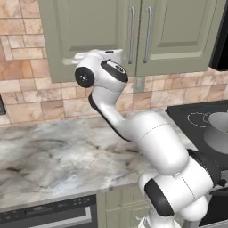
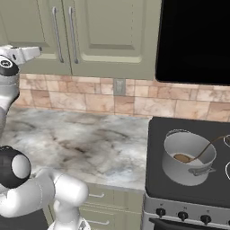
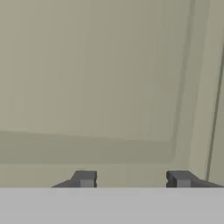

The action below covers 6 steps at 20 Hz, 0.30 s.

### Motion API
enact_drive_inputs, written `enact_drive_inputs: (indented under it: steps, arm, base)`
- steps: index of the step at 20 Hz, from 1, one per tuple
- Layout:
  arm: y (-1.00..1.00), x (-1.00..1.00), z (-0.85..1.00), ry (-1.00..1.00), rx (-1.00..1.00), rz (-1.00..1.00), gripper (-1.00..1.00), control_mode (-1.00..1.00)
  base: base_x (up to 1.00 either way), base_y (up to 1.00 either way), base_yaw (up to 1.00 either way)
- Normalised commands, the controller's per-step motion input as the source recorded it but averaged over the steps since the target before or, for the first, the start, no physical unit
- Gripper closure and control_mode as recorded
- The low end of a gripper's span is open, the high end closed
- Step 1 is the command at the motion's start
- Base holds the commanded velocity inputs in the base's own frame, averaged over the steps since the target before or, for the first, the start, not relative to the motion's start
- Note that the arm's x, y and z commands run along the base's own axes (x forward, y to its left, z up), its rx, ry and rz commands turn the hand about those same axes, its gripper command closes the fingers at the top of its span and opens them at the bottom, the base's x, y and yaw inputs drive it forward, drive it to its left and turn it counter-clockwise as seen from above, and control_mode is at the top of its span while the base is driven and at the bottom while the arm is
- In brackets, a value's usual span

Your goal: Open the cabinet and move the ladle to the pot. Then close the cabinet.

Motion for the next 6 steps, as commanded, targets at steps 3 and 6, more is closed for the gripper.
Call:
enact_drive_inputs:
  steps: [3,6]
  arm:
    - [-0.30,0.03,0.00,0.06,0.17,0.23,-1.00,-1.00]
    - [-0.26,-0.02,0.00,0.01,0.12,0.22,-1.00,-1.00]
  base:
    - [0.00,0.00,0.00]
    - [0.00,0.00,0.00]
